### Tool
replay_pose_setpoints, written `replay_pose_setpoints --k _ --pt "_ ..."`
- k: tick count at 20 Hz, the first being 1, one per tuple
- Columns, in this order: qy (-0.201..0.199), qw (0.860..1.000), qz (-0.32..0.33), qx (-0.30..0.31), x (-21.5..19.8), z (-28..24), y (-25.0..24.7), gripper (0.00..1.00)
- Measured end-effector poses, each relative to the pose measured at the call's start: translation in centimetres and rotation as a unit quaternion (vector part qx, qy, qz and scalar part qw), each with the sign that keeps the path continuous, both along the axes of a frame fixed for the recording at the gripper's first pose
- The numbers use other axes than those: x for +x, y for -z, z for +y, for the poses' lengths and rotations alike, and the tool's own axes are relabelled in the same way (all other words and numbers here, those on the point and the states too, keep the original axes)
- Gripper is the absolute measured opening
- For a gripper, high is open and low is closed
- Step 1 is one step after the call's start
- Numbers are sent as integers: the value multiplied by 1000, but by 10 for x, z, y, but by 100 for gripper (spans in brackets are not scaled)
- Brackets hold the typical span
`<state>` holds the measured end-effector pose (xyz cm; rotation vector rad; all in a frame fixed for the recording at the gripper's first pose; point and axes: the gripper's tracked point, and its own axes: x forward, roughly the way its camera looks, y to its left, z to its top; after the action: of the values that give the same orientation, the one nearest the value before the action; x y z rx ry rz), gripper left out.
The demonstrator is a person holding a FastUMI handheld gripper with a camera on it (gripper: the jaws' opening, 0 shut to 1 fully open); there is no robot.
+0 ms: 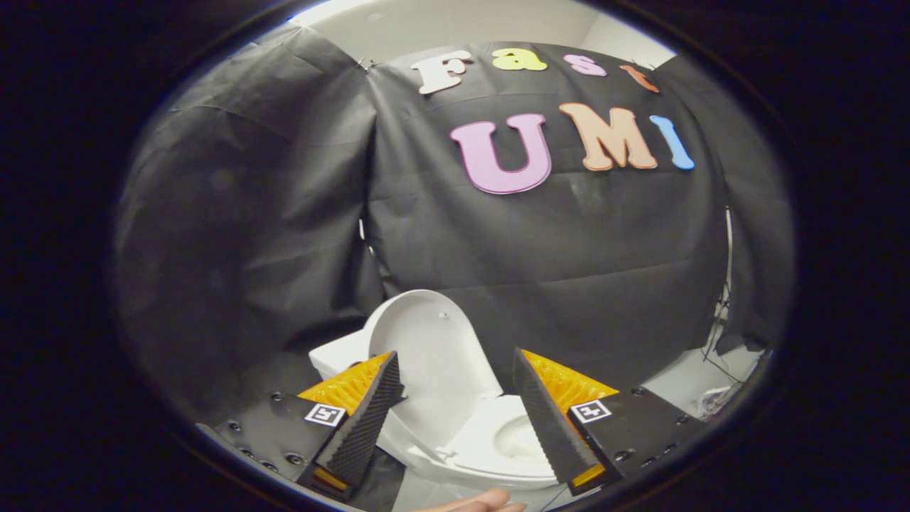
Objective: Open the toilet lid.
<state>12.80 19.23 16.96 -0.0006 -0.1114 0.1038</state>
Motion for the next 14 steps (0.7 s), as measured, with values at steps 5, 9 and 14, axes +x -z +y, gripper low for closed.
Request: replay_pose_setpoints --k 5,9,14 --pt "25 1000 -14 -3 -11 -43 5 99" --pt "38 999 -26 -5 -20 -65 13 99" --pt "47 998 -31 -13 -29 -93 32 99"
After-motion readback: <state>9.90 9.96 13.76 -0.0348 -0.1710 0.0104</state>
